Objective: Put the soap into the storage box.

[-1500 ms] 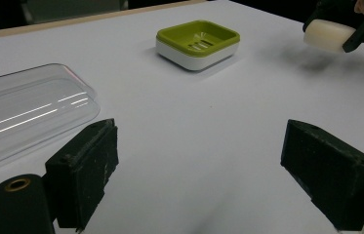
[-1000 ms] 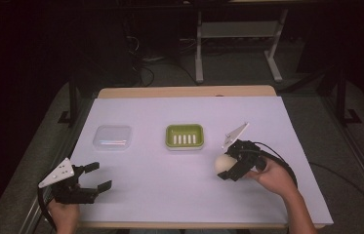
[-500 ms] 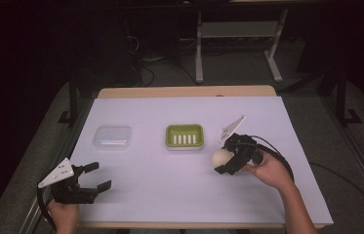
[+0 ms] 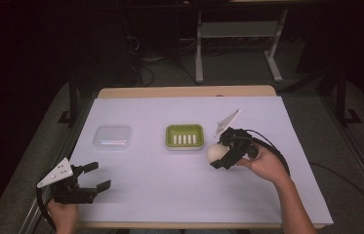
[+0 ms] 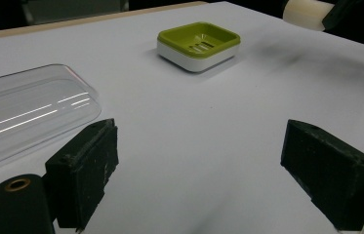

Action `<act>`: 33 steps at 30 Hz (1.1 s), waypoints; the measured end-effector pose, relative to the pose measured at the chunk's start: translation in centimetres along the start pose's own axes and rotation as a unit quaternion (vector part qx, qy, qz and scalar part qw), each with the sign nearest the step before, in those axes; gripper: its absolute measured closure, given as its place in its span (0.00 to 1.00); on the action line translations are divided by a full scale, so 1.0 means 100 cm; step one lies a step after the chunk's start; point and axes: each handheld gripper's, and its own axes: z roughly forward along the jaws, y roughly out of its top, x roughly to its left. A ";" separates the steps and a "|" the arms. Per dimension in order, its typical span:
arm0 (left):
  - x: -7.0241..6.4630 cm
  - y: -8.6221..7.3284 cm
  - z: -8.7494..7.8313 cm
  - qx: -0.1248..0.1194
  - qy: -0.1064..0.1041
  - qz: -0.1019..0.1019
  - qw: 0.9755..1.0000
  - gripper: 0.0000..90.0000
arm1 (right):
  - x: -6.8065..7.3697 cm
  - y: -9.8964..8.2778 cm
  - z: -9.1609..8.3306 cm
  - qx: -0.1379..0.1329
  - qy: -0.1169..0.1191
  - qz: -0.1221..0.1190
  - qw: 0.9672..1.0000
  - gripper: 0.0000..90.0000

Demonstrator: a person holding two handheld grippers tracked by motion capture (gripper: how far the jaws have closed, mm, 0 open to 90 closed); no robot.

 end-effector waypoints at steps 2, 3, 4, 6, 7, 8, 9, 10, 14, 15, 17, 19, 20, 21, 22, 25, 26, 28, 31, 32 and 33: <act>0.000 0.000 0.000 0.000 0.000 0.000 1.000 0.15 | 0.000 0.001 0.000 -0.001 -0.001 -0.002 1.000 0.25; 0.000 0.000 0.000 0.000 0.000 0.000 1.000 0.15 | 0.000 0.002 0.000 -0.002 0.000 -0.002 1.000 0.25; 0.000 0.000 0.000 0.001 0.000 0.001 1.000 0.15 | -0.001 0.005 0.000 -0.002 0.002 0.000 1.000 0.25; 0.001 0.000 0.000 0.001 0.000 0.001 1.000 0.15 | -0.002 0.007 0.001 -0.001 0.003 -0.002 1.000 0.25; 0.001 0.000 0.000 0.001 0.000 0.001 1.000 0.15 | -0.002 0.007 0.001 -0.001 0.003 -0.002 1.000 0.25; 0.001 0.000 0.000 0.001 0.000 0.001 1.000 0.15 | -0.003 0.009 0.001 0.001 0.003 -0.002 1.000 0.25; 0.000 0.000 0.000 0.000 0.000 0.000 1.000 0.15 | -0.003 0.010 0.002 -0.001 0.003 -0.003 1.000 0.25; 0.001 0.000 -0.001 0.000 0.000 0.000 1.000 0.15 | -0.004 0.013 0.002 0.000 0.002 -0.005 1.000 0.25; 0.001 0.000 -0.001 -0.001 0.001 0.000 1.000 0.15 | -0.005 0.019 0.003 -0.002 0.005 -0.008 1.000 0.25; 0.001 0.000 -0.001 0.000 0.001 0.000 1.000 0.15 | -0.005 0.019 0.003 -0.002 0.005 -0.008 1.000 0.25; 0.001 0.000 -0.001 0.000 0.000 0.000 1.000 0.15 | -0.005 0.022 0.004 -0.001 0.003 -0.010 1.000 0.25; 0.001 0.000 -0.001 -0.001 0.000 0.000 1.000 0.15 | -0.006 0.025 0.004 -0.001 0.005 -0.010 1.000 0.25; 0.001 0.000 -0.001 -0.001 0.000 0.001 1.000 0.15 | -0.007 0.029 0.004 -0.002 0.004 -0.014 1.000 0.25; 0.001 0.000 -0.001 -0.001 0.000 0.001 1.000 0.15 | -0.007 0.029 0.004 -0.002 0.004 -0.014 1.000 0.25; 0.001 0.000 -0.001 0.000 0.001 0.001 1.000 0.15 | -0.007 0.032 0.003 -0.003 0.006 -0.013 1.000 0.25; 0.001 0.000 -0.001 0.000 0.000 0.001 1.000 0.15 | -0.009 0.035 0.003 -0.006 0.005 -0.015 1.000 0.25; 0.001 0.000 -0.001 0.000 0.000 0.000 1.000 0.15 | -0.009 0.038 0.002 -0.005 0.006 -0.015 1.000 0.25; 0.001 0.000 -0.001 0.000 0.001 0.000 1.000 0.15 | -0.011 0.042 0.002 -0.006 0.006 -0.019 1.000 0.25; 0.001 0.000 -0.001 0.000 0.001 0.000 1.000 0.15 | -0.013 0.046 0.002 -0.009 0.007 -0.020 1.000 0.25; 0.001 0.000 -0.001 -0.001 0.000 0.000 1.000 0.15 | -0.013 0.048 0.002 -0.009 0.009 -0.017 1.000 0.25; 0.001 0.000 -0.001 -0.001 0.000 0.000 1.000 0.15 | -0.013 0.048 0.002 -0.009 0.009 -0.017 1.000 0.25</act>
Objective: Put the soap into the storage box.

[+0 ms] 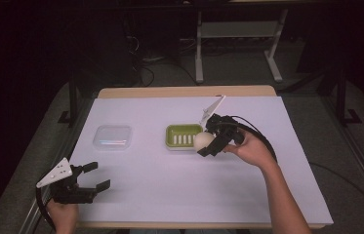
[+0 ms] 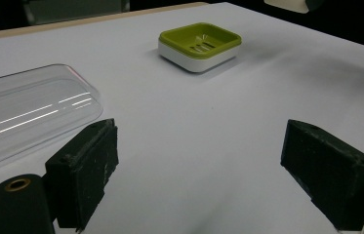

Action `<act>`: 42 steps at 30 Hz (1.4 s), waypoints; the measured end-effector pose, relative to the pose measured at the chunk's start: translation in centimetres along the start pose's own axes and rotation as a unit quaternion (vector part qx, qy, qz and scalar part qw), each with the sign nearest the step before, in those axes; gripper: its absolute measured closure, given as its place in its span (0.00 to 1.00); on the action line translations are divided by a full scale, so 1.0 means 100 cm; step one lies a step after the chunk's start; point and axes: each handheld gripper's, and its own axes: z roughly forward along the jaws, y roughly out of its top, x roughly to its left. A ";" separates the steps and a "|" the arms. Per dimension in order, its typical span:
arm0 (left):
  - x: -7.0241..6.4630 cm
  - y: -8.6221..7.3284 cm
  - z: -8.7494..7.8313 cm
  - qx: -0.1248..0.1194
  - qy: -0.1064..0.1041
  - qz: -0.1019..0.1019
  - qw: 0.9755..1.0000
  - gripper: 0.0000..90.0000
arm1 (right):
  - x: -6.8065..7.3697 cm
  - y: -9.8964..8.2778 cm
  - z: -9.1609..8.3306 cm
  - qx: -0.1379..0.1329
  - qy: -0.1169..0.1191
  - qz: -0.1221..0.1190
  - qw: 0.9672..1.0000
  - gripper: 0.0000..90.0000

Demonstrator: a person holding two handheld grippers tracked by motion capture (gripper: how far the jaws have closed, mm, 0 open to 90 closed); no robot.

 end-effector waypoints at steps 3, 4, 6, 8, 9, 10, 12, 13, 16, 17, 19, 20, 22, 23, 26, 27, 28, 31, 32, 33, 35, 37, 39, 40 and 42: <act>0.000 0.000 0.000 0.000 0.000 0.000 1.000 0.15 | -0.002 0.005 0.001 -0.001 -0.001 -0.004 1.000 0.25; 0.000 0.000 0.000 0.000 0.001 -0.002 1.000 0.15 | -0.003 0.009 0.002 0.001 0.001 -0.004 1.000 0.25; 0.000 0.000 0.000 0.000 0.001 -0.002 1.000 0.15 | -0.004 0.011 0.002 0.002 0.001 -0.005 1.000 0.25; 0.000 0.000 0.000 -0.002 0.001 -0.003 1.000 0.15 | -0.005 0.014 0.003 0.001 0.001 -0.008 1.000 0.25; 0.000 0.000 0.000 -0.002 0.001 -0.003 1.000 0.15 | -0.006 0.016 0.004 0.001 0.002 -0.007 1.000 0.25; 0.000 0.000 -0.001 -0.003 0.001 -0.002 1.000 0.15 | -0.007 0.017 0.004 0.000 0.002 -0.010 1.000 0.25; 0.000 0.000 -0.001 -0.003 0.001 -0.002 1.000 0.15 | -0.008 0.020 0.005 0.003 0.001 -0.009 1.000 0.25; 0.000 0.000 -0.001 -0.003 0.000 -0.002 1.000 0.15 | -0.009 0.021 0.005 0.003 0.001 -0.011 1.000 0.25; 0.001 0.000 -0.001 -0.002 0.001 0.000 1.000 0.15 | -0.012 0.025 0.004 -0.002 0.004 -0.009 1.000 0.25; 0.001 0.000 -0.001 -0.002 0.001 -0.002 1.000 0.15 | -0.013 0.027 0.004 -0.004 0.003 -0.009 1.000 0.25; 0.002 -0.001 -0.002 -0.002 0.002 -0.002 1.000 0.15 | -0.015 0.028 0.004 -0.004 0.003 -0.014 1.000 0.25; 0.002 -0.001 -0.002 -0.001 0.002 -0.001 1.000 0.15 | -0.016 0.029 0.005 -0.003 0.001 -0.015 1.000 0.25; 0.002 -0.001 -0.002 -0.001 0.002 -0.002 1.000 0.15 | -0.016 0.031 0.005 -0.002 0.002 -0.012 1.000 0.25; 0.002 -0.001 -0.002 -0.001 0.002 -0.002 1.000 0.15 | -0.017 0.033 0.006 -0.003 0.005 -0.012 1.000 0.25; 0.002 -0.001 -0.002 -0.001 0.002 -0.002 1.000 0.15 | -0.018 0.035 0.007 -0.007 0.005 -0.012 1.000 0.25; 0.002 -0.001 -0.002 -0.001 0.002 -0.002 1.000 0.15 | -0.019 0.037 0.008 -0.008 0.006 -0.013 1.000 0.25; 0.002 -0.001 -0.002 -0.001 0.002 -0.002 1.000 0.15 | -0.019 0.037 0.008 -0.008 0.006 -0.013 1.000 0.25; 0.002 -0.001 -0.002 -0.001 0.002 -0.002 1.000 0.15 | -0.022 0.041 0.011 -0.010 0.006 -0.015 1.000 0.25; 0.002 -0.001 -0.002 -0.001 0.002 -0.002 1.000 0.15 | -0.022 0.041 0.011 -0.010 0.006 -0.015 1.000 0.25; 0.002 -0.001 -0.002 -0.002 0.002 -0.002 1.000 0.15 | -0.023 0.042 0.013 -0.008 0.007 -0.009 1.000 0.25; 0.002 -0.001 -0.002 -0.001 0.002 -0.003 1.000 0.15 | -0.025 0.043 0.016 -0.007 0.007 -0.007 1.000 0.25; 0.002 -0.001 -0.001 -0.001 0.002 -0.003 1.000 0.15 | -0.026 0.043 0.018 -0.007 0.007 -0.008 1.000 0.25; 0.002 -0.001 -0.001 0.000 0.002 -0.003 1.000 0.15 | -0.028 0.043 0.021 -0.006 0.007 -0.004 1.000 0.25; 0.002 -0.001 -0.001 0.000 0.003 -0.003 1.000 0.15 | -0.030 0.043 0.023 -0.007 0.007 -0.006 1.000 0.25; 0.002 -0.001 -0.001 -0.002 0.003 -0.005 1.000 0.15 | -0.032 0.044 0.028 -0.008 0.008 -0.001 1.000 0.25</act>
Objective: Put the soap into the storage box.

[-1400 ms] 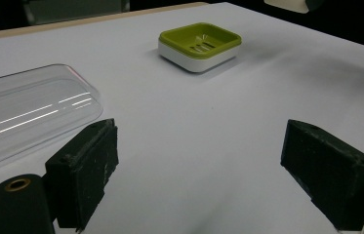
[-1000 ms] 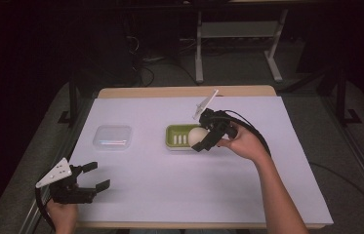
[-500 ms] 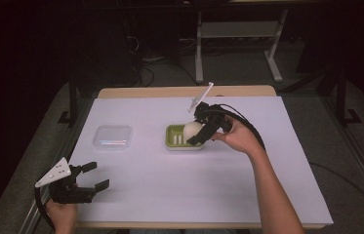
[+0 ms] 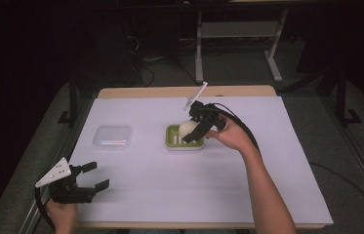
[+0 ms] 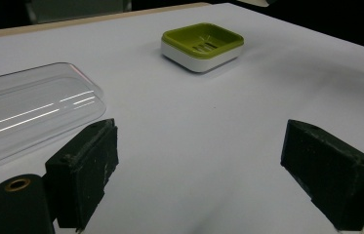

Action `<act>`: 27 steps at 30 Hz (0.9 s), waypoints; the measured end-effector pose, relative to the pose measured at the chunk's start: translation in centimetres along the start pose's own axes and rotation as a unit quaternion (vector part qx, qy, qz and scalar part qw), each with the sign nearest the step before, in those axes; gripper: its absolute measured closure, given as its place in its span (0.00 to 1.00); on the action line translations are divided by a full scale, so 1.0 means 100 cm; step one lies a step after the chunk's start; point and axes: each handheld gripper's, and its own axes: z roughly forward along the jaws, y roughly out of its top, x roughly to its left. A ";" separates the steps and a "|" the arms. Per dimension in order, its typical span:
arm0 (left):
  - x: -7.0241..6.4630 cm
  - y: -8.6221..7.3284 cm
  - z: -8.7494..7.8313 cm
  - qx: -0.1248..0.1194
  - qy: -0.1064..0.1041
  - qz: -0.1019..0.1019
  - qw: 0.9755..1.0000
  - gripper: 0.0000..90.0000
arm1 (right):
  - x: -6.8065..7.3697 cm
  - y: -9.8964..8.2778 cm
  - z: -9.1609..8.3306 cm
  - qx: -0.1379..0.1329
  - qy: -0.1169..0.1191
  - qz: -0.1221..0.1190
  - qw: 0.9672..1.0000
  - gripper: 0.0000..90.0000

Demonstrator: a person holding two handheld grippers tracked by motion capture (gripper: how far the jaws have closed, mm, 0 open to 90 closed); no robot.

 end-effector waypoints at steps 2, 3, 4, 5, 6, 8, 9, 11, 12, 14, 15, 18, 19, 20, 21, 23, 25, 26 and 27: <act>0.000 0.000 0.000 0.002 0.000 0.002 1.000 0.15 | -0.001 0.000 0.002 0.001 0.000 0.001 1.000 0.25; 0.000 0.000 0.000 0.001 0.000 0.002 1.000 0.15 | -0.001 0.001 0.003 0.000 0.000 0.004 1.000 0.25; 0.000 0.000 0.000 0.001 0.000 0.002 1.000 0.15 | -0.003 0.001 0.005 -0.001 -0.002 -0.001 1.000 0.25; 0.000 0.000 0.000 0.001 0.000 0.002 1.000 0.15 | -0.004 0.002 0.007 0.001 -0.003 0.003 1.000 0.25; 0.000 0.000 0.000 0.001 0.000 0.001 1.000 0.15 | -0.004 0.002 0.007 0.001 -0.003 0.003 1.000 0.25; 0.001 0.000 0.000 0.001 -0.001 0.000 1.000 0.15 | -0.006 0.002 0.011 0.002 -0.005 0.005 1.000 0.25; 0.000 0.000 0.000 0.001 0.000 0.001 1.000 0.15 | -0.007 0.002 0.012 0.001 -0.005 0.005 1.000 0.25; 0.000 0.000 0.000 0.000 0.000 0.000 1.000 0.15 | -0.008 0.002 0.013 0.003 -0.005 0.006 1.000 0.25; 0.000 0.000 0.000 0.000 0.000 0.000 1.000 0.15 | -0.008 0.002 0.013 0.003 -0.005 0.006 1.000 0.25; 0.000 0.000 0.000 0.000 -0.001 -0.001 1.000 0.15 | -0.009 0.003 0.016 0.004 -0.006 0.008 1.000 0.25; 0.000 0.000 0.000 0.000 -0.001 -0.001 1.000 0.15 | -0.009 0.003 0.017 0.004 -0.007 0.007 1.000 0.25; 0.000 0.000 0.000 0.002 0.000 0.001 1.000 0.15 | -0.010 0.003 0.020 0.007 -0.005 0.010 1.000 0.25; 0.000 0.000 0.000 0.002 0.000 0.001 1.000 0.15 | -0.013 0.003 0.023 0.008 -0.004 0.010 1.000 0.25; 0.000 0.000 0.000 0.002 0.000 0.001 1.000 0.15 | -0.013 0.003 0.023 0.008 -0.004 0.010 1.000 0.25; 0.000 0.000 0.000 0.002 0.000 0.001 1.000 0.15 | -0.013 0.003 0.024 0.010 -0.004 0.013 1.000 0.25; 0.000 0.000 0.000 0.002 0.000 0.000 1.000 0.15 | -0.015 0.003 0.026 0.011 -0.008 0.015 1.000 0.25; 0.001 0.000 0.000 0.005 0.000 0.003 1.000 0.15 | -0.018 0.002 0.029 0.011 -0.008 0.022 1.000 0.25; 0.001 0.000 0.000 0.004 0.000 0.003 1.000 0.15 | -0.019 0.002 0.031 0.009 -0.010 0.020 1.000 0.25; 0.001 0.000 0.000 0.004 0.000 0.003 1.000 0.15 | -0.019 0.002 0.031 0.009 -0.010 0.020 1.000 0.25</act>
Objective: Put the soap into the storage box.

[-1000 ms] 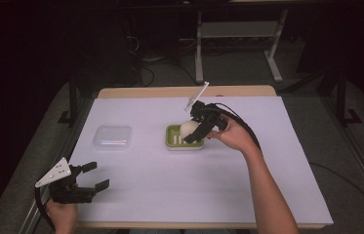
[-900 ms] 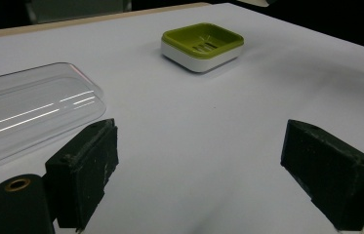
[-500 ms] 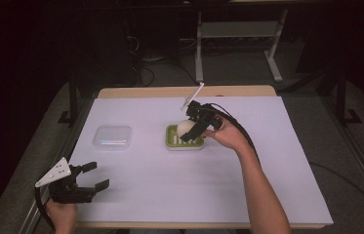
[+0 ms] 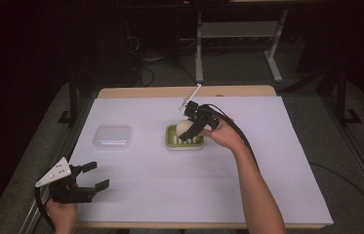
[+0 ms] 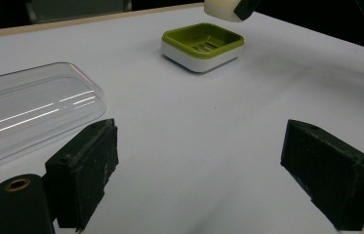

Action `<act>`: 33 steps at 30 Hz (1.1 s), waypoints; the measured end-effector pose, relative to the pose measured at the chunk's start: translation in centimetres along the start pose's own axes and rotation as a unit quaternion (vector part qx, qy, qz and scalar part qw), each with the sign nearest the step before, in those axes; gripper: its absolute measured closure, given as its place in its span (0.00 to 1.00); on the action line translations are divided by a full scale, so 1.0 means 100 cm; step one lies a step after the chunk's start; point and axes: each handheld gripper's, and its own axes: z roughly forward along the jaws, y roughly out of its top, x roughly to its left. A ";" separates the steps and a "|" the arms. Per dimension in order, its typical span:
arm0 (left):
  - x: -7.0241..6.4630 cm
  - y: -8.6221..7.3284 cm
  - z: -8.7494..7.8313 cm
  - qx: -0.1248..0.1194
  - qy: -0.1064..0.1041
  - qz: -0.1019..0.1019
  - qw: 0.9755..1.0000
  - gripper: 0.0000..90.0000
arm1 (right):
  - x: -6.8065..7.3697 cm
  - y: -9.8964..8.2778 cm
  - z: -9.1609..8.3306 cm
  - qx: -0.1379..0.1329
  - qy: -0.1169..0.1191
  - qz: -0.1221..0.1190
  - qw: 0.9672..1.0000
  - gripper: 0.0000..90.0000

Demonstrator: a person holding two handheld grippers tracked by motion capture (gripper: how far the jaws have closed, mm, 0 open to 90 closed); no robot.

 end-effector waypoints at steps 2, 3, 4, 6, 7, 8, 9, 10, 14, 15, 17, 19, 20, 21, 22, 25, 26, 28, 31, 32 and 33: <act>-0.001 0.000 0.000 -0.004 -0.001 -0.005 1.000 0.15 | -0.002 0.000 0.002 0.001 0.002 0.005 1.000 0.25; -0.001 0.000 0.000 -0.004 -0.001 -0.005 1.000 0.15 | -0.003 0.000 0.003 0.001 0.000 0.006 1.000 0.25; -0.001 0.000 0.000 -0.003 -0.001 -0.005 1.000 0.15 | -0.004 0.000 0.006 0.002 0.000 0.008 1.000 0.25; -0.001 0.000 0.001 -0.004 -0.001 -0.006 1.000 0.15 | -0.004 0.000 0.008 0.003 0.000 0.008 1.000 0.25; -0.001 0.000 0.001 -0.003 -0.001 -0.006 1.000 0.15 | -0.005 0.000 0.009 0.003 0.000 0.011 1.000 0.25; -0.001 0.000 0.001 -0.004 -0.001 -0.007 1.000 0.15 | -0.005 0.000 0.010 0.004 0.003 0.015 1.000 0.25; -0.001 0.000 0.001 -0.003 -0.001 -0.006 1.000 0.15 | -0.006 0.000 0.011 0.004 0.002 0.014 1.000 0.25; -0.001 0.000 0.001 -0.004 -0.001 -0.005 1.000 0.15 | -0.008 -0.001 0.014 0.007 -0.001 0.016 1.000 0.25; -0.001 0.000 0.001 -0.003 -0.001 -0.007 1.000 0.15 | -0.010 -0.002 0.016 0.009 0.000 0.023 1.000 0.25; -0.001 0.000 0.001 -0.003 -0.001 -0.007 1.000 0.15 | -0.010 -0.002 0.017 0.010 -0.002 0.023 1.000 0.25; -0.001 0.000 0.001 -0.003 -0.002 -0.007 1.000 0.15 | -0.011 -0.003 0.019 0.011 -0.002 0.025 1.000 0.25; 0.000 -0.001 0.001 -0.002 -0.002 -0.005 1.000 0.15 | -0.013 -0.003 0.021 0.012 0.000 0.027 1.000 0.25; 0.000 -0.001 0.001 -0.001 -0.002 -0.004 1.000 0.15 | -0.013 -0.003 0.023 0.014 -0.002 0.028 1.000 0.25; -0.001 -0.001 0.001 -0.002 -0.002 -0.005 1.000 0.15 | -0.013 -0.003 0.023 0.014 -0.002 0.028 1.000 0.25; -0.001 0.000 0.001 -0.002 -0.001 -0.004 1.000 0.15 | -0.014 -0.003 0.024 0.016 -0.001 0.028 0.999 0.25; -0.001 0.000 0.001 -0.002 -0.002 -0.005 1.000 0.15 | -0.014 -0.003 0.028 0.025 -0.003 0.031 0.999 0.25; -0.001 0.000 0.001 -0.002 -0.002 -0.005 1.000 0.15 | -0.014 -0.003 0.028 0.025 -0.003 0.031 0.999 0.25; -0.001 0.000 0.001 0.000 -0.002 -0.003 1.000 0.15 | -0.015 -0.004 0.030 0.026 -0.001 0.034 0.999 0.25; -0.001 0.000 0.001 -0.001 -0.001 -0.003 1.000 0.15 | -0.015 -0.003 0.032 0.027 -0.003 0.035 0.999 0.25; -0.001 0.000 0.001 -0.001 -0.001 -0.003 1.000 0.15 | -0.015 -0.003 0.033 0.029 -0.004 0.034 0.999 0.25; -0.001 0.000 0.001 -0.002 -0.002 -0.005 1.000 0.15 | -0.015 -0.003 0.033 0.031 -0.003 0.035 0.999 0.25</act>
